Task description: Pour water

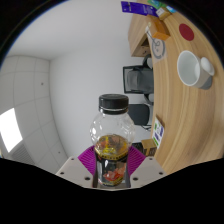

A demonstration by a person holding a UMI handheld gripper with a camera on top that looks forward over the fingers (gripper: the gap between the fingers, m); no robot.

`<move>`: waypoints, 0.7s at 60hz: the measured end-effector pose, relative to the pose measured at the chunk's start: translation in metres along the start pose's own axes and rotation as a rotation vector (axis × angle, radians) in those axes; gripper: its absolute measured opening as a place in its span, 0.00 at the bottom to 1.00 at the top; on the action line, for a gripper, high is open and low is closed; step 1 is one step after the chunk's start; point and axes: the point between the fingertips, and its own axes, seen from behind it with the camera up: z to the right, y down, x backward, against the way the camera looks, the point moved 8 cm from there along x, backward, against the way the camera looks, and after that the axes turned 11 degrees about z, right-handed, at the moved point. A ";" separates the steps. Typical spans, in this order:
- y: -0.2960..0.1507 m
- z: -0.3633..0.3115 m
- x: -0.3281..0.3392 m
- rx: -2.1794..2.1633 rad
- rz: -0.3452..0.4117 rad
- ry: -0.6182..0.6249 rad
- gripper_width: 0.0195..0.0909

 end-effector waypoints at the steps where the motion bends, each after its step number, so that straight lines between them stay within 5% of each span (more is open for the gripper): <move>1: -0.009 0.004 -0.001 -0.040 0.008 0.005 0.23; 11: -0.070 0.054 -0.007 -0.366 0.057 0.072 0.23; 24: -0.091 0.091 -0.019 -0.441 0.042 0.142 0.23; 42: -0.122 0.027 -0.023 0.258 -0.072 0.101 0.23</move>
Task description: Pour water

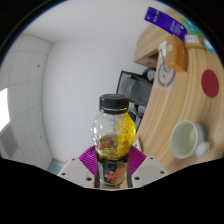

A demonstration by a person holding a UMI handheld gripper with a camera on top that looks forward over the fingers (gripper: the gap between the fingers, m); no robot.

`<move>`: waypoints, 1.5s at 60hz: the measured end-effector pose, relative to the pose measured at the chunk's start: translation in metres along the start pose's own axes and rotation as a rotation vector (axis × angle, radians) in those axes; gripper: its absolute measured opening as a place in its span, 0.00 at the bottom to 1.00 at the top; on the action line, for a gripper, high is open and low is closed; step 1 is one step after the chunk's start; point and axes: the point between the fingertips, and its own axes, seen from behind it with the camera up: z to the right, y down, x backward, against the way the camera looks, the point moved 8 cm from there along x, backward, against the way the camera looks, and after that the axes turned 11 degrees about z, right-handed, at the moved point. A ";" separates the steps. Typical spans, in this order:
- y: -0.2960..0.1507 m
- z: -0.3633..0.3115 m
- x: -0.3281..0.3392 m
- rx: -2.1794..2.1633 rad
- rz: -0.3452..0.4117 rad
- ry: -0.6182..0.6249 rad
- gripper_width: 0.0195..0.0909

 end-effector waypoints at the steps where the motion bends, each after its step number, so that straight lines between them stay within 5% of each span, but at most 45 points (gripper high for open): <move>1: -0.007 -0.004 0.001 0.066 0.008 -0.009 0.24; 18: -0.132 -0.011 0.028 1.097 0.200 0.031 0.24; 34: -0.181 0.104 0.041 1.384 0.121 0.235 0.24; 54: -0.187 0.164 0.038 1.358 0.107 0.285 0.26; 63: -0.186 0.164 0.039 1.393 0.091 0.309 0.49; 69: -0.184 0.165 0.048 1.370 0.045 0.365 0.95; 71: -0.184 0.161 0.054 1.365 0.042 0.375 0.89; 90: -0.134 0.082 0.158 1.384 0.022 0.458 0.93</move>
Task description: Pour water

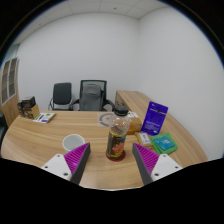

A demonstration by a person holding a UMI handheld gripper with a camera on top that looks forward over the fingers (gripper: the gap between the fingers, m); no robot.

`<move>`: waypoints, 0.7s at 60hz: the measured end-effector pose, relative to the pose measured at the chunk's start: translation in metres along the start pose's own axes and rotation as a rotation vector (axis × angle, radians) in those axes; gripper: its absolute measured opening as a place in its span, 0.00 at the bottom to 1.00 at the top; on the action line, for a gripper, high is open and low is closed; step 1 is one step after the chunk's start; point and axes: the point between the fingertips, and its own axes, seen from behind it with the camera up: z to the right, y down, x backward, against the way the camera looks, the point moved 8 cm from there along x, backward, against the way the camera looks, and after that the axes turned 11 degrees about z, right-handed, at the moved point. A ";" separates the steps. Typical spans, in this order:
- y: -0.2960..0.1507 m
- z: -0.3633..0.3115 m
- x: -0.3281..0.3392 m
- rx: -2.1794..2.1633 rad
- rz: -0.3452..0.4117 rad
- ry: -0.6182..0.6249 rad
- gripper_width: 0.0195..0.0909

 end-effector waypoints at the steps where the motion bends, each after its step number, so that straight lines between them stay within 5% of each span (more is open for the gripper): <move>1: -0.002 -0.003 0.012 0.001 -0.004 0.002 0.92; 22: -0.023 -0.064 0.211 0.005 -0.057 -0.011 0.93; 42: -0.021 -0.088 0.281 0.022 -0.051 -0.017 0.93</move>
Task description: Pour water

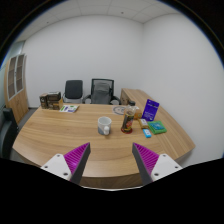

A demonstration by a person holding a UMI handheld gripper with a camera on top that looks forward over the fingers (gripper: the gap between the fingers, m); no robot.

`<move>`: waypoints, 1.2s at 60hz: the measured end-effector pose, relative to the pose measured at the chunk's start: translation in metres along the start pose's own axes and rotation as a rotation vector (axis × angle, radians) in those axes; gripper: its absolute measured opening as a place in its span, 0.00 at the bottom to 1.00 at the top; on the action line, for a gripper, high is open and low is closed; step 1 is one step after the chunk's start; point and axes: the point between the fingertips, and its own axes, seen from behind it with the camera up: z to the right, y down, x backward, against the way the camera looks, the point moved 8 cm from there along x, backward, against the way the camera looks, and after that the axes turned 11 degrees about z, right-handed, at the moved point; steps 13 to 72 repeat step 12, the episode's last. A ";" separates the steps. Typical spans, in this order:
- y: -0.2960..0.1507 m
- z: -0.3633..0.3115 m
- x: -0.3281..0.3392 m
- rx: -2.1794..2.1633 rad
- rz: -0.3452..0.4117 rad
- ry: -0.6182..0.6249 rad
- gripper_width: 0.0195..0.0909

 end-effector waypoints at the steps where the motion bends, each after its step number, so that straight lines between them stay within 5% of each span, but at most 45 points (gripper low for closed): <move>1: 0.000 -0.001 0.002 -0.006 -0.002 -0.002 0.93; 72: 0.002 -0.007 0.010 -0.021 -0.004 -0.003 0.93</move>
